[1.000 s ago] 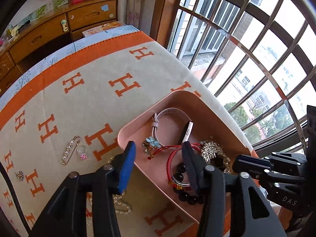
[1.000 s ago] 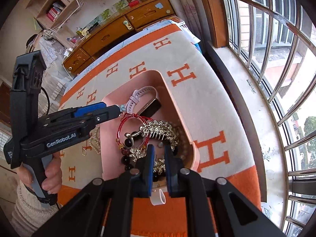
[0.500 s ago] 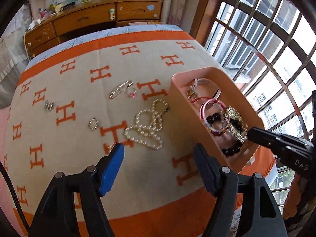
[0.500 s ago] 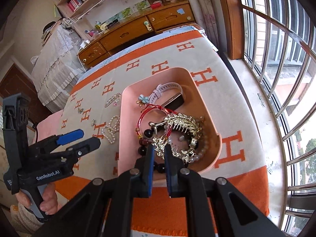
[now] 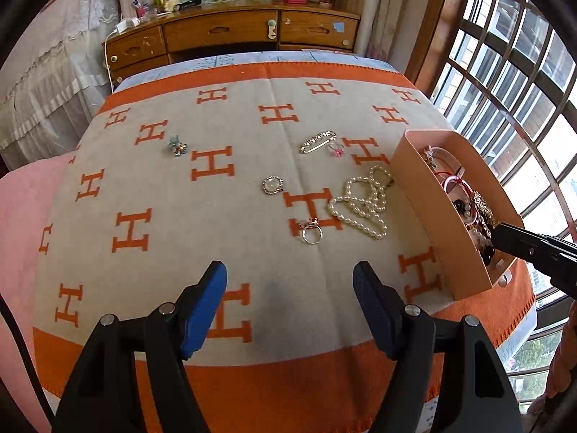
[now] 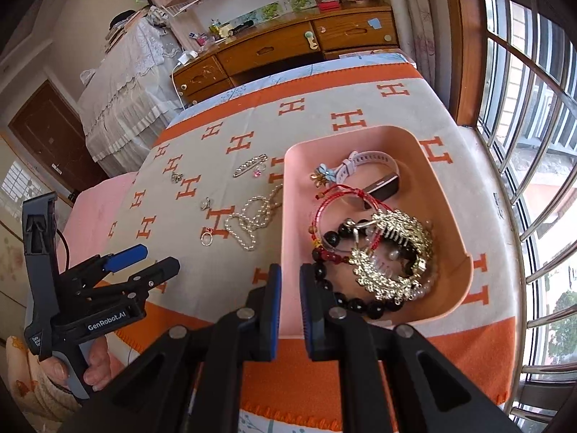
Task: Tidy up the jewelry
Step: 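Open both tools and move them back over the jewelry on the blanket, then grasp the long pearl necklace with the right tool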
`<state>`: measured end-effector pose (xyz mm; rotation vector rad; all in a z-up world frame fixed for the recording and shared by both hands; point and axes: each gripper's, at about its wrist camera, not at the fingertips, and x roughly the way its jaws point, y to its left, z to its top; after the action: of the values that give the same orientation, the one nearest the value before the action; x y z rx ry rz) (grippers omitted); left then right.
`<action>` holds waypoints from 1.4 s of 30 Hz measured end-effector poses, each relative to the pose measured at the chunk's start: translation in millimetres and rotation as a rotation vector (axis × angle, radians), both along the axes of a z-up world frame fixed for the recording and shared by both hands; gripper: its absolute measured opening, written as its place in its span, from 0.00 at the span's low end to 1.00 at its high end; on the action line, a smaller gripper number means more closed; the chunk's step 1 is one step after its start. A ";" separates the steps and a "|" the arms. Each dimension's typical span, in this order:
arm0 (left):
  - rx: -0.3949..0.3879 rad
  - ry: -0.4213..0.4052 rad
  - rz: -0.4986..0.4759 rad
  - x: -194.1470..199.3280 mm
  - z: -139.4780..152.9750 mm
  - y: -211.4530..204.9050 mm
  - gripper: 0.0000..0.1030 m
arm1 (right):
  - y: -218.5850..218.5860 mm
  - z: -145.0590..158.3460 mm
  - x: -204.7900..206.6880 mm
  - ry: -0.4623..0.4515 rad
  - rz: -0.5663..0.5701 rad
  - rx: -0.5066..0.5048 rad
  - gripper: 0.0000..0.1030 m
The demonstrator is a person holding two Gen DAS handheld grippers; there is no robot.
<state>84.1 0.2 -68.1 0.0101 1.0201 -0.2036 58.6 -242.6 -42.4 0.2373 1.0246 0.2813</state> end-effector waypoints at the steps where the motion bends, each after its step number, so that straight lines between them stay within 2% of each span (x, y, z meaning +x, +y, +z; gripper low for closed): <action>1: 0.002 -0.010 0.011 -0.7 1.8 4.2 0.69 | 5.4 2.3 1.1 -0.006 0.012 -0.008 0.10; 10: -0.002 -0.037 0.072 3.1 6.0 32.5 0.69 | 48.4 13.9 12.2 -0.045 0.104 -0.048 0.10; 23: -0.007 -0.023 0.114 16.3 -2.9 56.7 0.70 | 75.2 1.4 35.0 0.008 0.168 -0.104 0.10; 28: 0.015 -0.038 0.132 23.5 3.6 73.1 0.71 | 83.3 -3.4 49.9 0.046 0.201 -0.159 0.10; 31: 0.034 -0.047 0.153 30.6 8.9 89.7 0.76 | 84.5 -3.0 60.7 0.066 0.222 -0.194 0.10; 34: 0.073 -0.058 0.177 38.0 13.4 105.6 0.76 | 84.6 -0.8 71.4 0.073 0.238 -0.221 0.11; 36: 0.089 -0.056 0.181 44.4 14.3 114.3 0.76 | 83.0 -0.6 80.2 0.089 0.246 -0.217 0.13; 38: 0.102 -0.038 0.183 52.7 12.5 121.2 0.76 | 81.7 -1.5 90.3 0.109 0.242 -0.215 0.23; 42: 0.084 0.011 0.165 66.5 5.0 126.2 0.77 | 84.3 -3.2 111.8 0.138 0.251 -0.192 0.26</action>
<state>150.5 126.4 -63.1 0.0008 1.0347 -0.0110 170.5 -158.3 -45.6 -0.0480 1.2118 0.3947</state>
